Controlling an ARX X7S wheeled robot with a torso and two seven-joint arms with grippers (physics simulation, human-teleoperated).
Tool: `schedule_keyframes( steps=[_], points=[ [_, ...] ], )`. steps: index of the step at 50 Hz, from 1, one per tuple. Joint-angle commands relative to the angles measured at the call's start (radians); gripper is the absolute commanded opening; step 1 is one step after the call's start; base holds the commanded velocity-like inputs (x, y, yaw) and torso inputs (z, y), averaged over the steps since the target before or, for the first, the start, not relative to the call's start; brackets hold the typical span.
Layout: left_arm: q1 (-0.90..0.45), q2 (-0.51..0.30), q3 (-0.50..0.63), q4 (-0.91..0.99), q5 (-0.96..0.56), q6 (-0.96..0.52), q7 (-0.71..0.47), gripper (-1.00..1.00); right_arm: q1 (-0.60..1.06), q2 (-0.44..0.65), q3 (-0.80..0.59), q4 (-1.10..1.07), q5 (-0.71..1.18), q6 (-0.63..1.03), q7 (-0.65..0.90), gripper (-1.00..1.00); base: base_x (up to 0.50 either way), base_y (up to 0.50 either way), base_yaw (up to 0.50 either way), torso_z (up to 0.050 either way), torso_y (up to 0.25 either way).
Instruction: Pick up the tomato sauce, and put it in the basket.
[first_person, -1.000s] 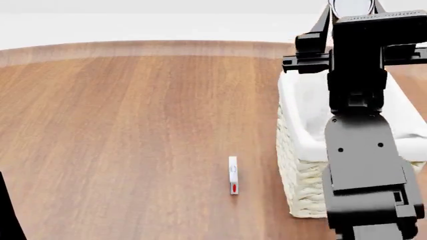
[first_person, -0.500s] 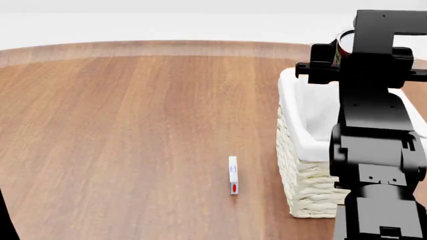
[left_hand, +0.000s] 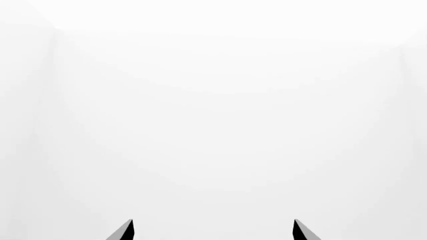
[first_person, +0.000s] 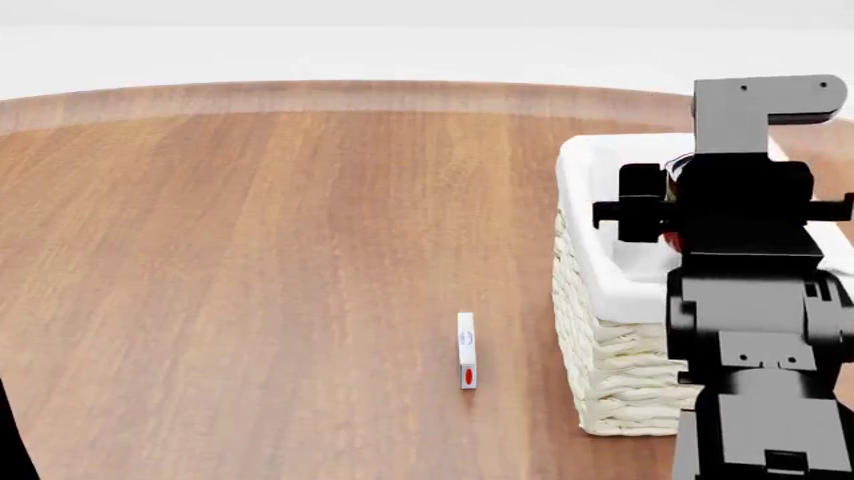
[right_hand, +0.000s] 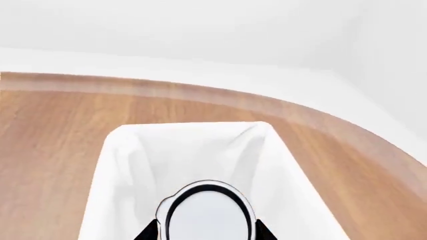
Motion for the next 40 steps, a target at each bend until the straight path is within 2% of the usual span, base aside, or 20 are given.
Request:
schedule_keyframes(
  steps=[1,30,40],
  points=[
    [-0.005,-0.003,0.0,-0.007,-0.004,-0.001,-0.005,1.0,-0.004,0.004,-0.024,0.0,-0.023,0.048,-0.024,-1.0,0.0,0.0,0.0,0.0,0.0],
    [-0.002,-0.015,-0.005,-0.006,-0.006,0.004,-0.015,1.0,-0.044,0.003,0.011,0.0,-0.022,0.008,-0.051,-1.0,0.0,0.0,0.0,0.0,0.0],
    [0.004,-0.019,-0.004,-0.006,-0.003,0.006,-0.018,1.0,-0.063,0.006,0.022,0.0,-0.021,-0.07,-0.043,-1.0,0.0,0.0,0.0,0.0,0.001]
  ],
)
